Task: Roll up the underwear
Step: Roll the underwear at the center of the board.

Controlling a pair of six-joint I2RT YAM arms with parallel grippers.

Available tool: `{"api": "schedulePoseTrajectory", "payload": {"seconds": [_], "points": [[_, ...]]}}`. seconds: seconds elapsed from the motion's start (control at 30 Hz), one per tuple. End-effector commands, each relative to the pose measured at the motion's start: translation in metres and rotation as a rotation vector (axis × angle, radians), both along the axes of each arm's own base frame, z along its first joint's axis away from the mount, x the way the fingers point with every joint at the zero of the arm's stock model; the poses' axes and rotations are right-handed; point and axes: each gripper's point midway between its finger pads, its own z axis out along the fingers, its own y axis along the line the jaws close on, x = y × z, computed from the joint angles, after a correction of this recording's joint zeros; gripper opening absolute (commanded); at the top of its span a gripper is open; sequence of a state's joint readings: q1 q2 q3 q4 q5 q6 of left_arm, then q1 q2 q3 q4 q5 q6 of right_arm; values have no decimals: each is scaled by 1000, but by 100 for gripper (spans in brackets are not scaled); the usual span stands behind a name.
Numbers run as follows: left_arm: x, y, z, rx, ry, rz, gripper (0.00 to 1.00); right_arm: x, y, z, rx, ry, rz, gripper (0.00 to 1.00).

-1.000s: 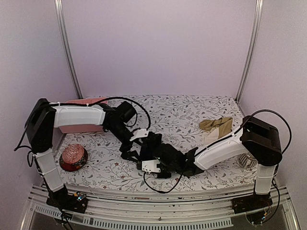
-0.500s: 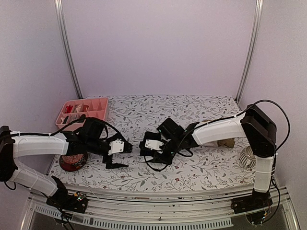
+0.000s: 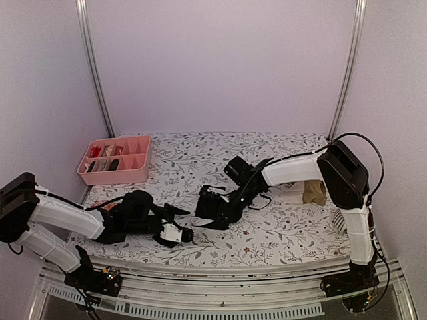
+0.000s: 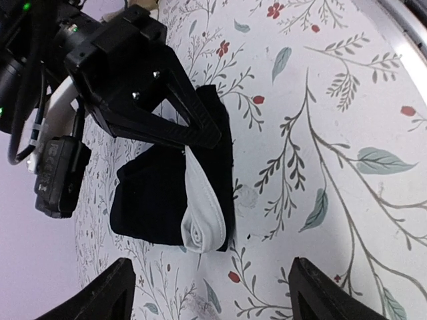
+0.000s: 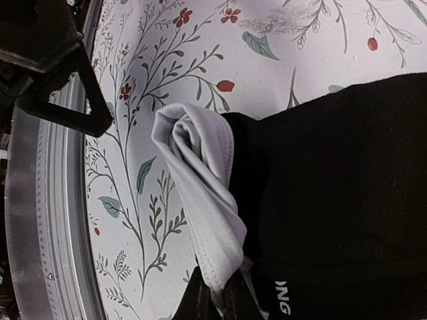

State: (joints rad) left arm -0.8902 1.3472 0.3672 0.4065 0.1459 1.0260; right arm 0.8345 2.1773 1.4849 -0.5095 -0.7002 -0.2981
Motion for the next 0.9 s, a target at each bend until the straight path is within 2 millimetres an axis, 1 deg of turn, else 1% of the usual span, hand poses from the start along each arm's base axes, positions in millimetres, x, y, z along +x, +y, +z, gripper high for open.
{"api": "schedulePoseTrajectory", "payload": {"seconds": [0.0, 0.13, 0.2, 0.37, 0.47, 0.63, 0.7, 0.77, 0.87], "points": [[19, -11, 1, 36, -194, 6, 80, -4, -8, -11, -30, 169, -31, 3], [26, -19, -15, 112, -268, -11, 78, 1, -8, -11, -26, 178, -33, 3], [29, -23, -18, 132, -307, -15, 78, 2, -7, -12, -30, 178, -32, 3], [25, -32, -25, 170, -363, -57, 74, 2, -8, -14, -38, 183, -30, 3], [23, -36, -33, 214, -382, -76, 68, 2, -8, -15, -41, 183, -30, 3], [22, -42, -47, 270, -420, -93, 63, 2, -8, -15, -41, 184, -28, 3], [25, -44, -52, 292, -425, -81, 60, 2, -8, -15, -41, 183, -27, 3], [30, -44, -56, 310, -434, -62, 54, 1, -8, -15, -41, 184, -26, 3], [36, -42, -62, 333, -441, -35, 50, 1, -9, -15, -44, 182, -25, 3]]}}
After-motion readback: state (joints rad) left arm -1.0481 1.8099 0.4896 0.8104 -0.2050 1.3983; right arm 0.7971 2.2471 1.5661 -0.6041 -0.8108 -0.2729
